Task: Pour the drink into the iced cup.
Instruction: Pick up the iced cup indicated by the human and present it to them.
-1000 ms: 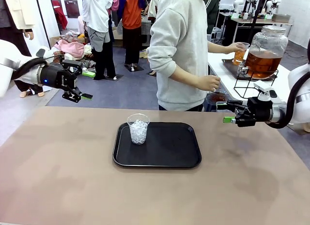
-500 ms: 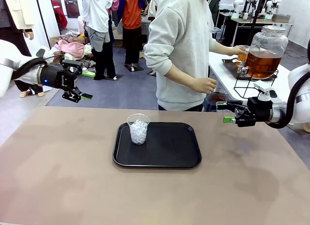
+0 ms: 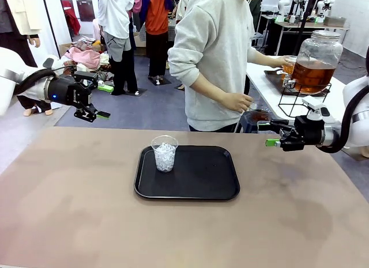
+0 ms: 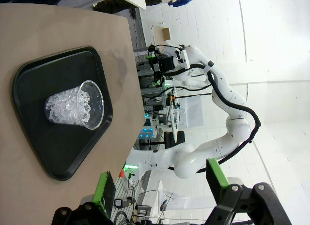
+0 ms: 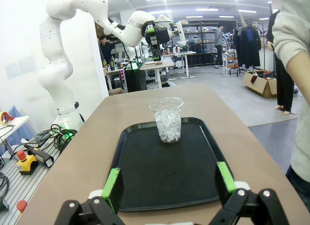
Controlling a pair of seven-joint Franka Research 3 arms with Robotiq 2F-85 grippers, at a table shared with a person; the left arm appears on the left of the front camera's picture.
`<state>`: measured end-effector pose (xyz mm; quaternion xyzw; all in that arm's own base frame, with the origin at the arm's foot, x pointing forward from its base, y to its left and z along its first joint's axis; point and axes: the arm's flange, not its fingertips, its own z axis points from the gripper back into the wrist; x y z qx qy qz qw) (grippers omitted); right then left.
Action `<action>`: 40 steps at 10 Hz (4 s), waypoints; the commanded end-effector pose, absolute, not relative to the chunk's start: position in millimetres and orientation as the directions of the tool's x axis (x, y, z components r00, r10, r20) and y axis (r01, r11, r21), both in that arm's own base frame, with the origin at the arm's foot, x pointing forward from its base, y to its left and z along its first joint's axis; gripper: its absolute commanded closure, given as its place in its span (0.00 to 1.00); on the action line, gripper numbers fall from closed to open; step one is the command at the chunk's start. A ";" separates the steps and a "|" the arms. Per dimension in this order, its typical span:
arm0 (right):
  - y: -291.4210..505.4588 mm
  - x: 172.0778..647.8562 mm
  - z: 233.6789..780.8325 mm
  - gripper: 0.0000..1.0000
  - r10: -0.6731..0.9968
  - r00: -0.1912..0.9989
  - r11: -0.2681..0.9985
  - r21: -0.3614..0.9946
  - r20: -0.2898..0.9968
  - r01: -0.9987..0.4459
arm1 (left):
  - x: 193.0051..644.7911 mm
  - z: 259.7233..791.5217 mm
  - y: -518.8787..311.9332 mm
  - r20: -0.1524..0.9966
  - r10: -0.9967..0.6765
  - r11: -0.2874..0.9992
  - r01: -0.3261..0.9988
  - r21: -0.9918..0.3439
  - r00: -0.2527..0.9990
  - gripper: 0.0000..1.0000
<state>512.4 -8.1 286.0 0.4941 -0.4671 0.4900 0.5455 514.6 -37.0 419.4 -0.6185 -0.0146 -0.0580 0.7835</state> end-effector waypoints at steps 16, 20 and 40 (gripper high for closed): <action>-7.7 514.1 289.0 0.00 0.081 0.079 0.035 0.077 0.994 -0.996 | 512.3 421.6 -38.1 0.097 -0.066 0.220 0.110 -0.969 0.993 0.00; -7.7 514.1 289.0 0.00 0.081 0.079 0.035 0.077 0.994 -0.996 | 512.3 421.6 -38.1 0.097 -0.066 0.220 0.110 -0.969 0.993 0.00; -7.7 514.1 289.0 0.00 0.081 0.079 0.035 0.077 0.994 -0.996 | 527.2 423.1 -45.1 0.698 -0.189 0.249 0.721 -0.646 0.691 0.00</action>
